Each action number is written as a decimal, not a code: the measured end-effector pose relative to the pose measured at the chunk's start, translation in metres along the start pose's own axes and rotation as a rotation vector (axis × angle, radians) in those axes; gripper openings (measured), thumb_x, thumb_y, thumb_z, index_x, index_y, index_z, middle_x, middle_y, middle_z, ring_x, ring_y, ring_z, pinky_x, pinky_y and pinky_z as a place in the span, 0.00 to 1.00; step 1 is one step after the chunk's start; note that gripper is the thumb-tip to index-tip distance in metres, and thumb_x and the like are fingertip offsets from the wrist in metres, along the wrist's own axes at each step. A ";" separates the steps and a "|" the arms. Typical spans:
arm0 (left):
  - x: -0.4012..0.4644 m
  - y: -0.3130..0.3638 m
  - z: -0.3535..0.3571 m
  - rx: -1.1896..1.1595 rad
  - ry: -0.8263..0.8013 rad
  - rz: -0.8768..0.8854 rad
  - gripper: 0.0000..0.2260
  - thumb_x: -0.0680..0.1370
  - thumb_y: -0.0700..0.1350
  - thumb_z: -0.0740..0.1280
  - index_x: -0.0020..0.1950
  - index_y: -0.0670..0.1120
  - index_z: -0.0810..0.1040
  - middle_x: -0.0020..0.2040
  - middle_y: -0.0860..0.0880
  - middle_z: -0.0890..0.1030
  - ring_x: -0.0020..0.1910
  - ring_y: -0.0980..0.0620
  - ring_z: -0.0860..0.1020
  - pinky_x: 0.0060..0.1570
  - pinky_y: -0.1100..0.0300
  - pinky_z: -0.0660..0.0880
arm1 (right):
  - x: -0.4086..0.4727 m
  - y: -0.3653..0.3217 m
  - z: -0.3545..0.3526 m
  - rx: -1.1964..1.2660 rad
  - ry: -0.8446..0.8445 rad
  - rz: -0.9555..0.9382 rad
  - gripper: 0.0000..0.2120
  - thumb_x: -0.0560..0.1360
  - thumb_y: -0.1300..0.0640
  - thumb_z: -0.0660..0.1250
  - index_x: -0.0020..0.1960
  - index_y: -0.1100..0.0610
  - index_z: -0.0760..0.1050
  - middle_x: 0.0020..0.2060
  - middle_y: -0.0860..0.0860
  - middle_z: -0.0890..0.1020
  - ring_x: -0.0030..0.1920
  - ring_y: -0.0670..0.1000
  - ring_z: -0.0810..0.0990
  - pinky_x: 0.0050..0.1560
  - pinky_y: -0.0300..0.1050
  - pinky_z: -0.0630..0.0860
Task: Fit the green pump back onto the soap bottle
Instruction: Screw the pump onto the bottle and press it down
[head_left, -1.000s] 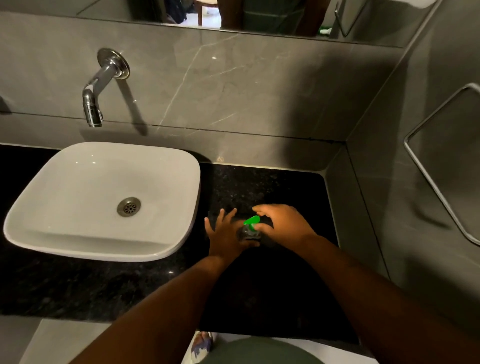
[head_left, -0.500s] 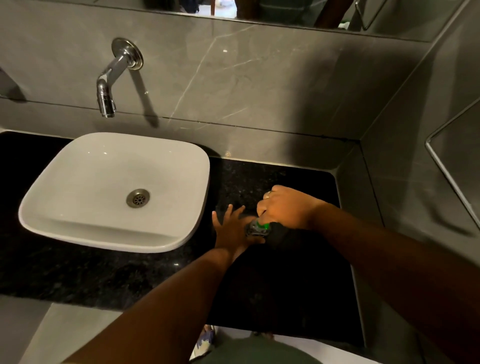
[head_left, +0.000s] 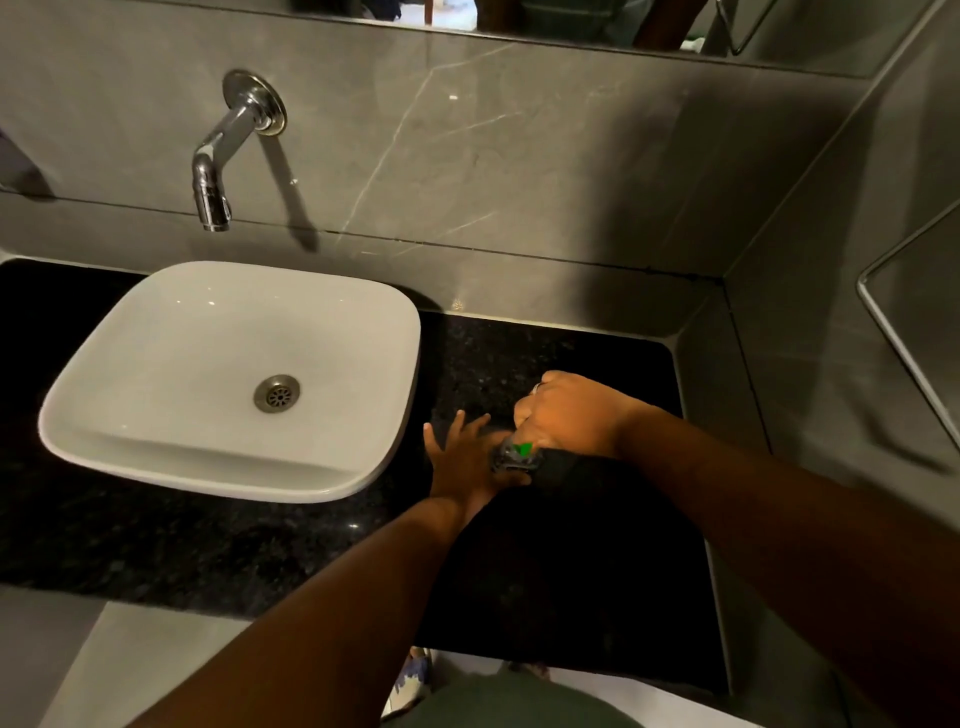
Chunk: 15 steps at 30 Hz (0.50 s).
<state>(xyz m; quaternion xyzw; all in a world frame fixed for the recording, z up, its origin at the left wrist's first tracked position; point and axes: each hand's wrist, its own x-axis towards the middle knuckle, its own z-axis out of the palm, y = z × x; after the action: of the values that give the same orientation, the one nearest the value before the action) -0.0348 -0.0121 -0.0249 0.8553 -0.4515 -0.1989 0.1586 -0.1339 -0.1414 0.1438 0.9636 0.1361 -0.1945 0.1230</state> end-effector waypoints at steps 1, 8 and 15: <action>0.000 0.000 0.000 -0.006 -0.001 -0.001 0.30 0.62 0.72 0.68 0.63 0.67 0.71 0.74 0.55 0.65 0.76 0.49 0.48 0.65 0.36 0.29 | 0.000 0.000 0.001 0.011 0.007 0.003 0.12 0.80 0.51 0.56 0.60 0.45 0.75 0.57 0.48 0.78 0.54 0.53 0.79 0.56 0.50 0.72; 0.000 0.000 0.000 0.000 0.009 -0.004 0.30 0.62 0.72 0.69 0.63 0.67 0.72 0.73 0.55 0.66 0.76 0.49 0.50 0.65 0.35 0.31 | 0.001 0.000 0.005 -0.031 0.034 -0.033 0.12 0.79 0.55 0.57 0.59 0.47 0.75 0.57 0.48 0.78 0.55 0.52 0.79 0.55 0.47 0.71; -0.001 0.004 -0.005 0.003 -0.022 -0.021 0.30 0.63 0.71 0.70 0.63 0.67 0.71 0.73 0.55 0.66 0.76 0.49 0.49 0.67 0.34 0.33 | 0.000 0.003 0.006 -0.013 0.010 -0.066 0.13 0.79 0.55 0.59 0.61 0.48 0.74 0.60 0.47 0.77 0.57 0.51 0.78 0.57 0.46 0.68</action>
<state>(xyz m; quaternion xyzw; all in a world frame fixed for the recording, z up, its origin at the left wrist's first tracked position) -0.0358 -0.0127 -0.0188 0.8579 -0.4446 -0.2091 0.1505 -0.1348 -0.1459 0.1390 0.9587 0.1698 -0.1927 0.1222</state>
